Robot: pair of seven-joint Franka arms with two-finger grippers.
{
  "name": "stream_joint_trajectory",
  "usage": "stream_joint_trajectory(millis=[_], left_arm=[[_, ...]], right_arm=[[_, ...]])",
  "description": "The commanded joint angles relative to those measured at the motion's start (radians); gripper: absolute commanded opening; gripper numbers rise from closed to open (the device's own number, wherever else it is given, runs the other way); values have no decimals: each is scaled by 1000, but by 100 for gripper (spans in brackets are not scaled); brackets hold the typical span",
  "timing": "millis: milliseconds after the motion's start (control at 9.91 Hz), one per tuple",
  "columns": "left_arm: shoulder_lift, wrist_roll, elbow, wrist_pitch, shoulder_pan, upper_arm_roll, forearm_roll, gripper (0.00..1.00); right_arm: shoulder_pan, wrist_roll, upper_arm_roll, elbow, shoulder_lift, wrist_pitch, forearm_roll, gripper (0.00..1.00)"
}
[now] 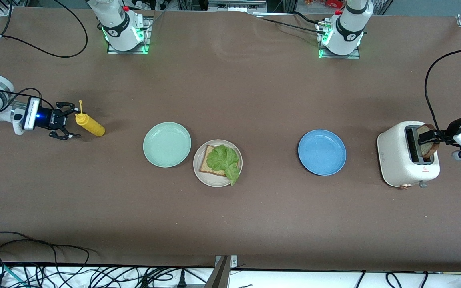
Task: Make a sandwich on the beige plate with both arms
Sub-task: 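Close the right gripper around the mustard bottle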
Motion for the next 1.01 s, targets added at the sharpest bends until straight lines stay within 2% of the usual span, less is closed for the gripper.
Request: stream_joint_trajectory(millis=[0,202,303,505,606,706,908], left_arm=[[-13,21,-14,-1,9,-8,6,100],[-13,21,-14,-4,8,-8,6,100],[-13,19,-14,-4,8,-8,6,100],[-13,19,-14,-4,8,-10,6,100],[-13,19,-14,-6,8,-8,6,100],[-13,19,-14,-6,8,-8,6,100],[-13,18,-14,-6,8,-8,6,100]], right_arm=[[-10,-71,0,-48,-2,-27,51,100],[-9,-72,1,-52,12,-30,77,100],[-4,-71,7,-52,26,-29,97,91],[2,-78,12,-49,32,-22,122,41],[2,-77,20,-47,32,-19,123,13],[4,-75,27,-39,29,-13,123,0],[5,-39,69,8,12,22,120,0]])
